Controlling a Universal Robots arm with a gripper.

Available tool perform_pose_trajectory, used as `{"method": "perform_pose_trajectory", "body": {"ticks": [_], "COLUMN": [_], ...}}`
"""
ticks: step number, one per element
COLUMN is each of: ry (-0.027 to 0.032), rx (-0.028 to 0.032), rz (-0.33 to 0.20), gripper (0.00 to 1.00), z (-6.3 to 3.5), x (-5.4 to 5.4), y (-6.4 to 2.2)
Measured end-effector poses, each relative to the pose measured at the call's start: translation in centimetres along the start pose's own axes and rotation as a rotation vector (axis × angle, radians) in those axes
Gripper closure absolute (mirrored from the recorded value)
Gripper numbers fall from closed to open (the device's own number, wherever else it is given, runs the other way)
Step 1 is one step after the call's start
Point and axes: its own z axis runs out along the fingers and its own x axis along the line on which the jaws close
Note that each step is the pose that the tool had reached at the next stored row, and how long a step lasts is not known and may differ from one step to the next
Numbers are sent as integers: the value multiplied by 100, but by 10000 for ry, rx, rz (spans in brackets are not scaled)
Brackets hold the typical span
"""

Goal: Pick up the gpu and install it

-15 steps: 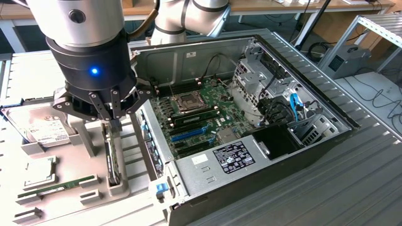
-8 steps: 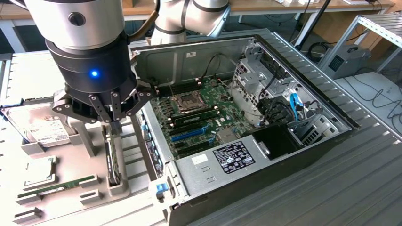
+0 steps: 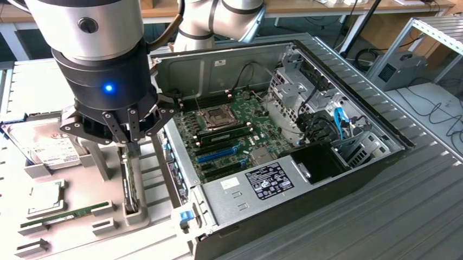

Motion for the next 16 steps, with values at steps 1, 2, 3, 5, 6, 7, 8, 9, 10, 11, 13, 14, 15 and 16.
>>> {"method": "perform_pose_trajectory", "body": {"ticks": [1,2,3,5,6,7,8,9,10,11,13,14,15,16], "ry": [0,0,0,1,1,0,1,0,0,0,0,0,1,0], "rx": [0,1,0,0,1,0,1,0,0,0,0,0,1,0], "rz": [0,0,0,0,0,0,0,0,0,0,0,0,0,0], "gripper": [89,89,89,89,89,89,89,89,89,89,89,89,89,89], "z": [0,0,1,1,1,2,2,2,3,3,3,3,3,3], "x": [0,1,1,1,2,2,3,3,3,4,5,6,5,5], "y": [-4,-9,-12,-20,-25,-29,-33,-37,-42,-47,-65,-74,-80,-87]}}
